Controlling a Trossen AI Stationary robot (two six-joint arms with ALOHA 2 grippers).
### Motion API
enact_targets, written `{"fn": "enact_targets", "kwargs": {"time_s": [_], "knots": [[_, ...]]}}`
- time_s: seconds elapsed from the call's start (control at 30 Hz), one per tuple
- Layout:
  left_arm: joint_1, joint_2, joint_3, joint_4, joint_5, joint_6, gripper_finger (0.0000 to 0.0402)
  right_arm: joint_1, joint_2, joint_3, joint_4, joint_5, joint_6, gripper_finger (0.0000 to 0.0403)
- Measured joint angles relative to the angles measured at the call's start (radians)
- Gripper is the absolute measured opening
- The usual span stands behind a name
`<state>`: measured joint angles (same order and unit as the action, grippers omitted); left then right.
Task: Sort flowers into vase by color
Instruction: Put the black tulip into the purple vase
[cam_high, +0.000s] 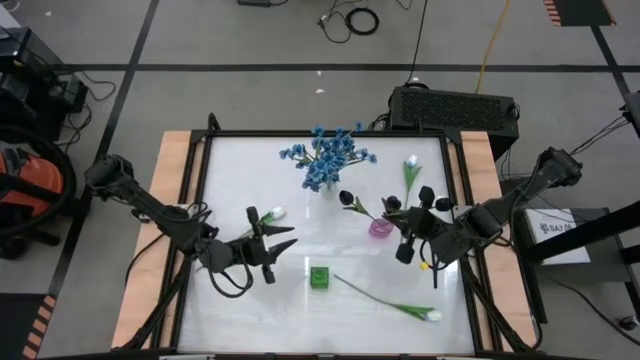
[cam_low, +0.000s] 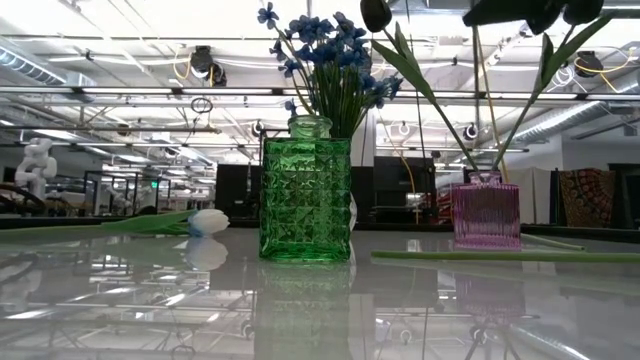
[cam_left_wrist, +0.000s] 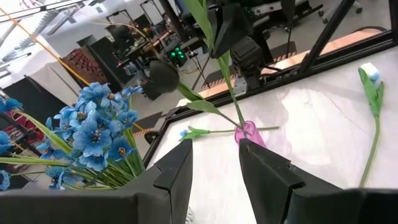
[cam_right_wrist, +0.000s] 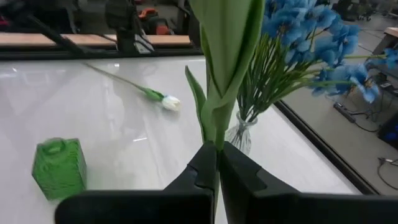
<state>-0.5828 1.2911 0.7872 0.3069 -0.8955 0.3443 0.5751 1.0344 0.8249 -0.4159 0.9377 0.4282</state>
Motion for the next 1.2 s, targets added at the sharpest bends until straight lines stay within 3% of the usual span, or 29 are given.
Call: {"fn": "enact_targets", "kwargs": {"time_s": [1.2], "knots": [[0.001,0.001,0.000,-0.004,0.001,-0.025,0.0139,-0.059,0.065,-0.023,-0.029,-0.001,0.029,0.0002]]}}
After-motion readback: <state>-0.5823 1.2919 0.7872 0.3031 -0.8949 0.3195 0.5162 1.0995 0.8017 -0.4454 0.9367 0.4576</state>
